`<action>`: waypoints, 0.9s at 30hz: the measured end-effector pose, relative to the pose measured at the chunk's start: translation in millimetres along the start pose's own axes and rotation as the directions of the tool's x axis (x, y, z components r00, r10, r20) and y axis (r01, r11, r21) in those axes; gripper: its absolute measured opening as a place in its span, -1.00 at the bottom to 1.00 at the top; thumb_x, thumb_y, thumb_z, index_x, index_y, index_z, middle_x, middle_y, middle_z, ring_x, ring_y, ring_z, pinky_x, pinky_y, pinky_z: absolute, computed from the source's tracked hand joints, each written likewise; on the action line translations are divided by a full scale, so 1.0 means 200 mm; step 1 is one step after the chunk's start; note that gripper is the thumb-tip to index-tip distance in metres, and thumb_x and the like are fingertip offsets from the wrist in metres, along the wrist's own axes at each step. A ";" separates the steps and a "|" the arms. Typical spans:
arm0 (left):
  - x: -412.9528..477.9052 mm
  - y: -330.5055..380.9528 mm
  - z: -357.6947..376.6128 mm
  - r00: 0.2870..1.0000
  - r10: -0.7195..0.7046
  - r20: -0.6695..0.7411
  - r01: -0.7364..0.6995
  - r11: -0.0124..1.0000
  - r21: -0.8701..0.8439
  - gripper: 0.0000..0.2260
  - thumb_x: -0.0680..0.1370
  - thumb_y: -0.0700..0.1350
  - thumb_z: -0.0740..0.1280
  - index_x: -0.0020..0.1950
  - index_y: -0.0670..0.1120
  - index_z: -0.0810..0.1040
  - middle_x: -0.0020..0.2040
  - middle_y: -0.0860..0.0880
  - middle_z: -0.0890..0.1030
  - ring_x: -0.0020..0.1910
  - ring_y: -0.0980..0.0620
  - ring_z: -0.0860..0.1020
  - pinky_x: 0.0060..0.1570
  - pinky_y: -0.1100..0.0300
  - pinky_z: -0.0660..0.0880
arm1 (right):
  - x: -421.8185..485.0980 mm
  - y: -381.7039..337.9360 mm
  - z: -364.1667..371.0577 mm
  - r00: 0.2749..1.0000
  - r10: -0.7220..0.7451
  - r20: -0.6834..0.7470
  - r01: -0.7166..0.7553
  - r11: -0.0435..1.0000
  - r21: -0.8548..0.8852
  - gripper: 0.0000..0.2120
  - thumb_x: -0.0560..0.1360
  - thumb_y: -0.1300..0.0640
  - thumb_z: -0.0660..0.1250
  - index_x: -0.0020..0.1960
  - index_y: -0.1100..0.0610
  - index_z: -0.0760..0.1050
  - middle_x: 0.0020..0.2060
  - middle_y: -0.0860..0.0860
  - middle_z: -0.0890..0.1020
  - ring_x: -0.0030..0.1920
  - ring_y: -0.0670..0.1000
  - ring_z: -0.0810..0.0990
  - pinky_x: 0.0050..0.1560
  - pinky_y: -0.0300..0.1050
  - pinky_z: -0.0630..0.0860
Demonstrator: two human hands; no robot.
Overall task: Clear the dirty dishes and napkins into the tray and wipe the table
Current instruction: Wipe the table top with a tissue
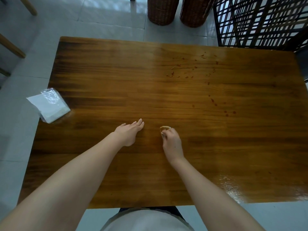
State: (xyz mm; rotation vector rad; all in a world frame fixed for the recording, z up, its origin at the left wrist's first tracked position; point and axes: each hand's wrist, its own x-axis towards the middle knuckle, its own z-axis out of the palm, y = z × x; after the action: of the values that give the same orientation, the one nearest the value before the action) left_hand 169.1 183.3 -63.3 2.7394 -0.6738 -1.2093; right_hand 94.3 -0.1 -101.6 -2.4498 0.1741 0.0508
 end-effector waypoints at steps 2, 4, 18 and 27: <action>0.00 0.00 0.00 1.000 0.001 0.002 -0.001 1.000 0.003 -0.28 0.54 -0.43 0.11 0.59 -0.01 -0.11 0.59 0.04 -0.15 0.56 0.02 -0.02 0.49 -0.02 0.06 | -0.06 -0.07 0.06 0.988 -0.126 0.086 0.127 0.992 -0.007 -0.84 0.54 0.32 0.28 0.07 0.22 0.58 -0.05 0.05 0.60 -0.02 -0.02 0.54 0.02 -0.21 0.51; 0.01 0.00 0.00 1.000 -0.005 0.001 0.004 1.000 0.012 -0.29 0.55 -0.42 0.12 0.59 -0.02 -0.11 0.59 0.04 -0.15 0.56 0.02 -0.02 0.49 -0.02 0.06 | -0.12 -0.10 0.10 0.965 -0.214 0.152 0.218 0.976 -0.013 -0.80 0.51 0.37 0.30 0.11 0.24 0.57 -0.03 0.08 0.61 0.00 0.02 0.56 0.02 -0.17 0.55; 0.01 0.00 -0.01 1.000 0.003 0.016 -0.003 1.000 0.022 -0.28 0.55 -0.43 0.13 0.59 -0.03 -0.11 0.59 0.03 -0.15 0.56 -0.01 -0.01 0.49 -0.04 0.06 | 0.15 0.15 -0.14 0.984 0.157 -0.083 -0.155 0.987 0.029 -0.81 0.56 0.33 0.23 0.09 0.26 0.59 -0.09 -0.07 0.48 -0.04 -0.08 0.47 0.02 -0.21 0.48; 0.01 0.02 -0.01 1.000 -0.017 0.008 0.017 0.999 0.045 -0.30 0.56 -0.41 0.13 0.59 -0.02 -0.11 0.59 0.03 -0.14 0.56 0.00 -0.01 0.49 -0.03 0.07 | -0.02 -0.09 0.09 0.997 -0.039 0.068 0.033 0.997 0.075 -0.78 0.56 0.29 0.26 0.19 0.24 0.56 0.05 0.06 0.60 0.09 -0.02 0.54 0.14 -0.23 0.49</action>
State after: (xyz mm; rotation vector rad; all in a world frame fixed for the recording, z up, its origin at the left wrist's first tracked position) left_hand 170.3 179.2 -61.4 2.7834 -0.6881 -1.2253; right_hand 92.3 25.3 -104.3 -2.3727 0.0993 0.1120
